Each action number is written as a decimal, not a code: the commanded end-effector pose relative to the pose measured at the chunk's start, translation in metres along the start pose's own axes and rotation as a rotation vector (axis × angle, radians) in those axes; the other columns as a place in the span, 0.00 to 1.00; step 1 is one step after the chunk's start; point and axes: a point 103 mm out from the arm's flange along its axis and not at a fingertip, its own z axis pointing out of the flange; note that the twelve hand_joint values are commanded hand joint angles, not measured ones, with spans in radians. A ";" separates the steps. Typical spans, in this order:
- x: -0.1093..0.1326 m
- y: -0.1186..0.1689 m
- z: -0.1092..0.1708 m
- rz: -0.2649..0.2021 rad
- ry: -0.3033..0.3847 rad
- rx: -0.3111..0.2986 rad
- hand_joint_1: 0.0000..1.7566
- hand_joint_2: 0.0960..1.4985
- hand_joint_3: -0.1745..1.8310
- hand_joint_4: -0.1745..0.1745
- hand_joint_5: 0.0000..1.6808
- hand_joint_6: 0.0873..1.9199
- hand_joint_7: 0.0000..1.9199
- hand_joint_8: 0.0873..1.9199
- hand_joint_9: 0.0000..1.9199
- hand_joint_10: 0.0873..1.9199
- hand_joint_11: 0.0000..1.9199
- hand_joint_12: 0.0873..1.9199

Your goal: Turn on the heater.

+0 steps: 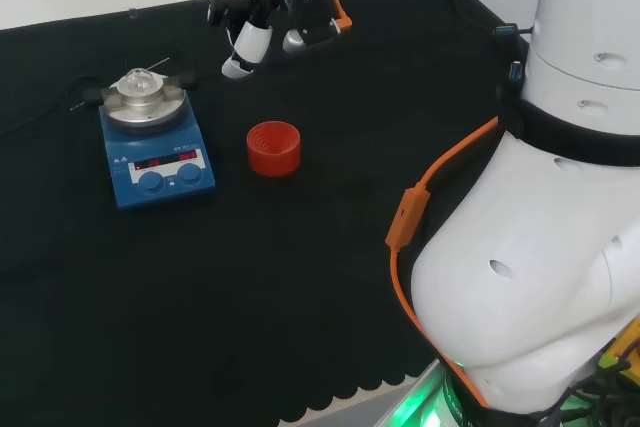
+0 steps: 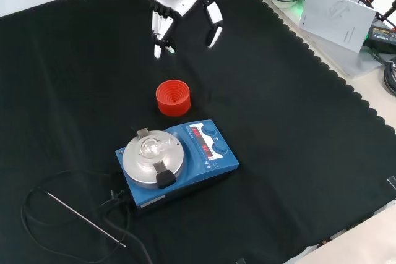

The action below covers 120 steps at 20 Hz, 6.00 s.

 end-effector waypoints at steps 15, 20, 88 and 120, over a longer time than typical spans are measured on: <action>0.017 -0.015 0.011 0.003 -0.024 0.024 0.65 0.21 0.58 0.24 0.16 0.15 0.50 0.43 0.54 0.37 0.47 0.64; 0.036 -0.019 0.014 0.005 -0.058 0.031 0.87 0.22 0.61 0.27 0.16 0.12 0.65 0.50 0.68 0.37 0.63 0.52; 0.102 -0.051 0.074 -0.062 -0.049 0.003 0.83 0.15 0.83 0.36 0.14 0.16 0.64 0.69 0.77 0.53 0.69 0.54; 0.105 -0.015 0.055 0.053 -0.035 0.077 0.87 0.33 0.63 0.34 0.16 0.14 0.77 0.60 0.79 0.53 0.70 0.55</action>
